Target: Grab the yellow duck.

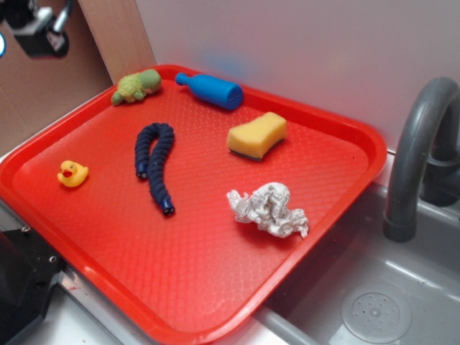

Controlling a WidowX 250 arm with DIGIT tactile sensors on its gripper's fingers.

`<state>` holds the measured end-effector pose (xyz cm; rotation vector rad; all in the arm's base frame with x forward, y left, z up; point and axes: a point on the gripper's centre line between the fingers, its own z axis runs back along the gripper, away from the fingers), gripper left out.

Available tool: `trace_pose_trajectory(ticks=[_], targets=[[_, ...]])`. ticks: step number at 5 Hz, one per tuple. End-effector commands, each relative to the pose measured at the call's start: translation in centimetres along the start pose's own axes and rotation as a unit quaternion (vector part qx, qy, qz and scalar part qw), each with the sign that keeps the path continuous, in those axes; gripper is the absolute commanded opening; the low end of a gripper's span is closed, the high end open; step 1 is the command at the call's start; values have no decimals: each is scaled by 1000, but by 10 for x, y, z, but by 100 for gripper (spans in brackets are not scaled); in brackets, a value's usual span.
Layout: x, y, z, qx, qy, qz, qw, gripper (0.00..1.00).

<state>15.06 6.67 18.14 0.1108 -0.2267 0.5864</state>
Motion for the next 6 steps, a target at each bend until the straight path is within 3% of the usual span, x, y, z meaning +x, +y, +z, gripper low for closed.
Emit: trace_pose_trajectory(ticks=[1, 2, 4, 6], targets=[[2, 23, -38, 37, 7, 7, 999, 100], [0, 28, -64, 53, 5, 18, 998, 100], [-15, 19, -107, 59, 30, 24, 998, 100], [-14, 11, -138, 23, 47, 15, 999, 100]])
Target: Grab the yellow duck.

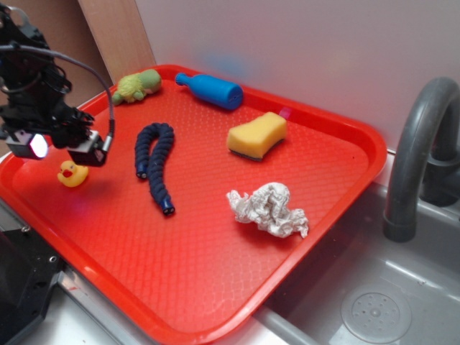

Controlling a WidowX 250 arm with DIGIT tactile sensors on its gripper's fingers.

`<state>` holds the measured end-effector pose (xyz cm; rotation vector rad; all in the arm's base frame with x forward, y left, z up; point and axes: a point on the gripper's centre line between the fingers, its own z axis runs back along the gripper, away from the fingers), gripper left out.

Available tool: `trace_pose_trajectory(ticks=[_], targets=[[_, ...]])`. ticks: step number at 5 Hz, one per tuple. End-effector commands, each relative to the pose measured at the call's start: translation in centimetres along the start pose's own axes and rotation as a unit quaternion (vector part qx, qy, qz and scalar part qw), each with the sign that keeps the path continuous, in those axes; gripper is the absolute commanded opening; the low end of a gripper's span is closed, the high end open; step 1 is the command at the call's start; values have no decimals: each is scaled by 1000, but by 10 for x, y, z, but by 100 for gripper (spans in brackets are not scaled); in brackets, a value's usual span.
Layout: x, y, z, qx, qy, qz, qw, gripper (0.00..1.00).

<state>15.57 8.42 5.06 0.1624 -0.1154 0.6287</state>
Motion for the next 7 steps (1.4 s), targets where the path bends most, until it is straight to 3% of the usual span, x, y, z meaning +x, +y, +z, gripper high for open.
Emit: trace_pose_trajectory(ticks=[1, 2, 3, 4, 5, 6, 7], targets=[[9, -2, -12, -31, 0, -8, 999, 48], [4, 1, -9, -37, -1, -24, 999, 0], [-1, 1, 1, -35, -8, -48, 998, 0], [-6, -20, 32, -7, -1, -144, 989, 0], [-12, -66, 83, -4, -15, -254, 967, 0], [-19, -103, 129, -23, -18, -332, 943, 0], [-14, -115, 174, -41, -39, -342, 938, 0]])
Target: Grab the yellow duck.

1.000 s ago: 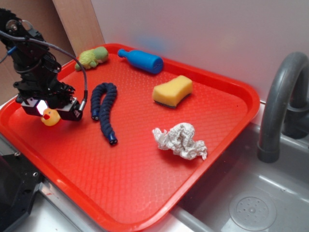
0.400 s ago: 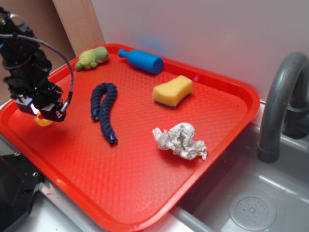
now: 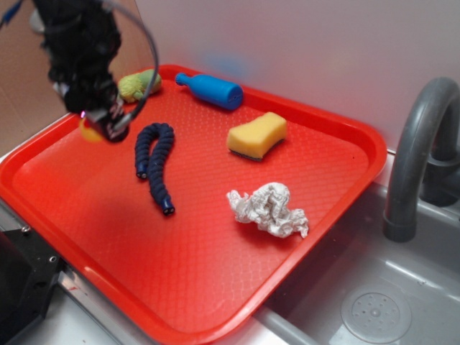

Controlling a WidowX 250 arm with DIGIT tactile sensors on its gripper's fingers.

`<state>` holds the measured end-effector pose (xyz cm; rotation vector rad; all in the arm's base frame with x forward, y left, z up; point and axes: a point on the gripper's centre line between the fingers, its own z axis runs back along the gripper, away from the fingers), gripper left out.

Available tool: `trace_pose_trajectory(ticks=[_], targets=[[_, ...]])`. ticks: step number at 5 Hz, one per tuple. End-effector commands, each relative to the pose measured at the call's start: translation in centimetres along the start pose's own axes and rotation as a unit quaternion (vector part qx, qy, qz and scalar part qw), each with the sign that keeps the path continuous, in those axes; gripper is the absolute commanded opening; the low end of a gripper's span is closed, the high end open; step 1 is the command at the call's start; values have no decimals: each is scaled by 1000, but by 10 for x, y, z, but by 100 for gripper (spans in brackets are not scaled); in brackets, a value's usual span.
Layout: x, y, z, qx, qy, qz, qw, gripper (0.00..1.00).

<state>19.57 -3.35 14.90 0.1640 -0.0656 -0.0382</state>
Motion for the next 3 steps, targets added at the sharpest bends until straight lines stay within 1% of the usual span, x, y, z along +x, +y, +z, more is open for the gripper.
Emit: trace_pose_trajectory(ticks=[1, 2, 3], targets=[[13, 7, 90, -18, -75, 7, 997, 0], [10, 15, 102, -8, -100, 16, 995, 0], [12, 21, 89, -7, -68, -9, 998, 0]])
